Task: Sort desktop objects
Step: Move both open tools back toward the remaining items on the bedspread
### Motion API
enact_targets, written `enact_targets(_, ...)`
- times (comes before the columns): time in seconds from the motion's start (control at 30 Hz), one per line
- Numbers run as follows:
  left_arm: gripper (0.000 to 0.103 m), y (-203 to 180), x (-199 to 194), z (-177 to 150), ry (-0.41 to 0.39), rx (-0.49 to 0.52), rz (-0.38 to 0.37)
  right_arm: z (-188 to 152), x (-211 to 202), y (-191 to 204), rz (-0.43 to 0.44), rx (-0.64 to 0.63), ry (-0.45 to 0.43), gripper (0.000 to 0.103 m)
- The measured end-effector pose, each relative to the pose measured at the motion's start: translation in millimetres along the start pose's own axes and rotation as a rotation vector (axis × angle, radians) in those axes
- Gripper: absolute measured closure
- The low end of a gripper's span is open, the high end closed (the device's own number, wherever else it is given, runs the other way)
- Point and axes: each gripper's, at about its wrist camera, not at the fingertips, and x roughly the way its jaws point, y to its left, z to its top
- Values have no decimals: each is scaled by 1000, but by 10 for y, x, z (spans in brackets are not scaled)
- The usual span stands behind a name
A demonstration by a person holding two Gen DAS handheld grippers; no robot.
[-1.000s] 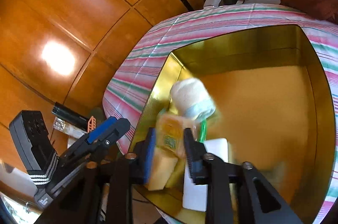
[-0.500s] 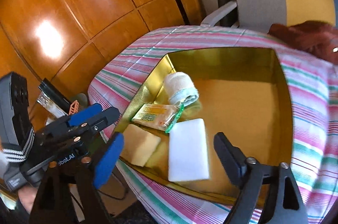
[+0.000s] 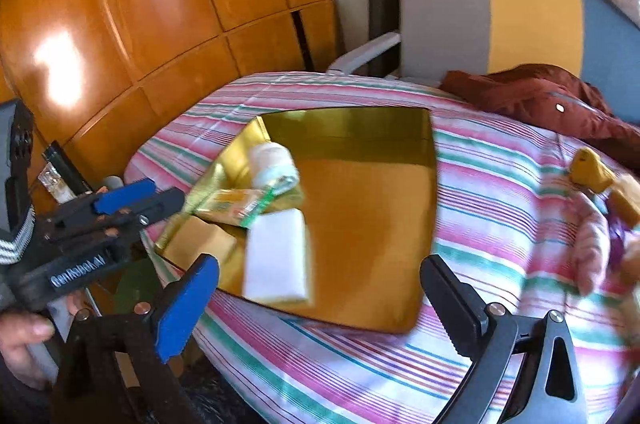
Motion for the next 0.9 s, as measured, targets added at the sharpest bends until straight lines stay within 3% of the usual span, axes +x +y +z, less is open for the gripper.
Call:
enact_targets(0.7,49,-818,92,-35,48,167,-189,-817,-618,-1489,-254,367,87,1)
enact_targets(0.9,49,-1087,118,-50,68,221,-243,-940,-951,-1853,-283,470,70,0)
